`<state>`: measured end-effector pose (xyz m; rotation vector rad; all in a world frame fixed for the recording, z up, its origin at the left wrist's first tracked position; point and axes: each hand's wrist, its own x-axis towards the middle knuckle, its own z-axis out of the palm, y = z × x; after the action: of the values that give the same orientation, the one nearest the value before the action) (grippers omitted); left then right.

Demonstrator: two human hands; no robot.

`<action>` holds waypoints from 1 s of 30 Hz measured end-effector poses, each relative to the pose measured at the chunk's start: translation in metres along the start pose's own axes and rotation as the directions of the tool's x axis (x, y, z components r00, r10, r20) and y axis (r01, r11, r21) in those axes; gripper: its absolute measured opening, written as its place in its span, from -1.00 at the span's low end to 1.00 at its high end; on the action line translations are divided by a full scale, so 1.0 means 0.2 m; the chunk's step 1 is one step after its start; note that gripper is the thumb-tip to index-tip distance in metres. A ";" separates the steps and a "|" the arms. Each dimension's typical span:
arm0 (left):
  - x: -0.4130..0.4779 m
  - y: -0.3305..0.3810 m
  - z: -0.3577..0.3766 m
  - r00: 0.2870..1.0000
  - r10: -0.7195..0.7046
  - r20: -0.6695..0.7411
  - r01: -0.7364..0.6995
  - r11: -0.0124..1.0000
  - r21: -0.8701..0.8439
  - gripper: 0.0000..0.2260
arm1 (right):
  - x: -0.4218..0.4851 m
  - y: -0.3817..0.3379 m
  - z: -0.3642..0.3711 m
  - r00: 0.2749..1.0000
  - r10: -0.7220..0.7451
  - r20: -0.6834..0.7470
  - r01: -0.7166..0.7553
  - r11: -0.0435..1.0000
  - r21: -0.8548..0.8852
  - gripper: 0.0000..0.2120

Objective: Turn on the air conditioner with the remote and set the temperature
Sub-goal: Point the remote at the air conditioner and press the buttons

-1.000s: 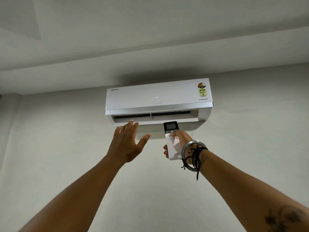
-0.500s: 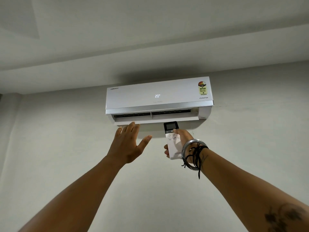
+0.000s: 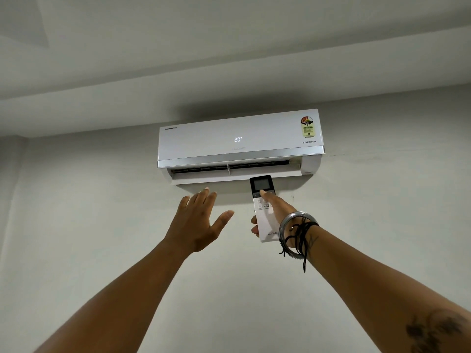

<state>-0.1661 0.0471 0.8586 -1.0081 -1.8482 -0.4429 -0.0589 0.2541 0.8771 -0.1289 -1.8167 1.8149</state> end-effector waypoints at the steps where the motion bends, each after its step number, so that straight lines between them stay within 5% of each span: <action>1: 0.00 0.00 0.00 1.000 0.000 0.002 0.000 1.000 -0.001 -0.20 | 0.00 0.00 0.00 1.000 -0.015 0.002 0.015 1.000 -0.024 -0.55; 30: 0.00 -0.07 0.08 1.000 0.012 0.021 -0.013 1.000 0.017 -0.19 | 0.11 0.07 0.05 1.000 0.009 -0.002 -0.010 0.996 -0.092 -0.54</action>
<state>-0.1869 0.0487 0.8534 -1.0156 -1.8602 -0.4100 -0.0853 0.2554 0.8719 -0.1741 -1.9022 1.7371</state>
